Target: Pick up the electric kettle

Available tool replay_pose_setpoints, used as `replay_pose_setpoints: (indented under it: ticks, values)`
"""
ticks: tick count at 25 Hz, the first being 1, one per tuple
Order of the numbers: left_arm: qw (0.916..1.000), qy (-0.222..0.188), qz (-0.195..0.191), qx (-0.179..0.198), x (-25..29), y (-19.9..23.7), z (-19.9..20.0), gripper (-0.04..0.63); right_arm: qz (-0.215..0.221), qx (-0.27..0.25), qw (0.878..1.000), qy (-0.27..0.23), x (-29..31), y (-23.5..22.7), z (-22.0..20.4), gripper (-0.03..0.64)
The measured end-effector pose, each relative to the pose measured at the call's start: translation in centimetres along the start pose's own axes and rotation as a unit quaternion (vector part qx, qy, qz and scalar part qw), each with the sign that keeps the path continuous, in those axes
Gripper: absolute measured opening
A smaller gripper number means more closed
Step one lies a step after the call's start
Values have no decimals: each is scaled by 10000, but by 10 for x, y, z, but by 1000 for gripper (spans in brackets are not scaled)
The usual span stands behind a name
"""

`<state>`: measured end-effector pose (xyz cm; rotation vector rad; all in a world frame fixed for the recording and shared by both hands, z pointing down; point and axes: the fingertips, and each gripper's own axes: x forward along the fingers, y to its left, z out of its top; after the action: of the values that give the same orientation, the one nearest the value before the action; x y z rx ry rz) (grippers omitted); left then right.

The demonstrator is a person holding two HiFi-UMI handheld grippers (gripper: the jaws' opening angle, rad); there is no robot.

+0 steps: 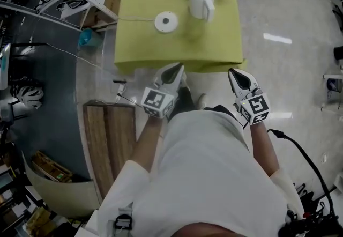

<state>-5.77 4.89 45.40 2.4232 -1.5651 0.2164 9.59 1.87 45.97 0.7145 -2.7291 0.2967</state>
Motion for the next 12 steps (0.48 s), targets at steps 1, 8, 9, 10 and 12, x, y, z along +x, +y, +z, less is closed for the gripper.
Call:
replay_pose_setpoints:
  ticks: [1, 8, 9, 10, 12]
  values:
    - [10000, 8, 21, -1, -4, -4, 0, 2, 30, -18, 10000, -5, -3, 3, 0, -3]
    - [9998, -23, 171, 51, -38, -15, 9, 2, 91, -75, 9999, -49, -17, 22, 7, -3]
    - [9998, -26, 171, 44, -41, -15, 10, 2, 97, -73, 9999, -60, -17, 24, 8, -3]
    - [9999, -26, 165, 31, -45, -15, 11, 2, 102, -72, 9999, -69, -17, 27, 9, -3]
    - [9999, -35, 146, 9, -52, -14, 12, 2, 109, -71, 9999, -82, -15, 33, 11, -3]
